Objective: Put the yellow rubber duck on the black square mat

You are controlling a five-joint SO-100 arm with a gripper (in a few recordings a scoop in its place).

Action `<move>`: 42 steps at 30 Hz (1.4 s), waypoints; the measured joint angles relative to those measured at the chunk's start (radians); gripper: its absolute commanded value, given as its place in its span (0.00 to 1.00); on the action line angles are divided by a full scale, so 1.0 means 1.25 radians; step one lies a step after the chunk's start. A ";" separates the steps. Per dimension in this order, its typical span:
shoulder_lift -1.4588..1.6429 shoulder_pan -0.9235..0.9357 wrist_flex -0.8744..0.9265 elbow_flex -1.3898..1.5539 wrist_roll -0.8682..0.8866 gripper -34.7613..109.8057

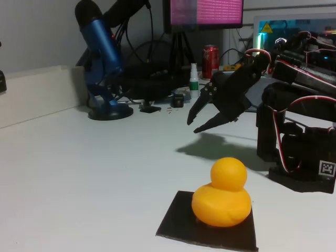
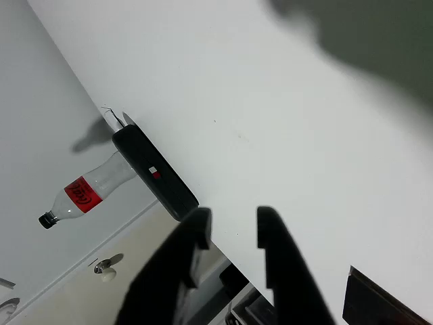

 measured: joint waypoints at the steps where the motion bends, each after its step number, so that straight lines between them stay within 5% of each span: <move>1: 0.000 0.000 0.000 0.000 0.000 0.29; 42: 0.000 0.000 0.000 0.000 0.000 0.29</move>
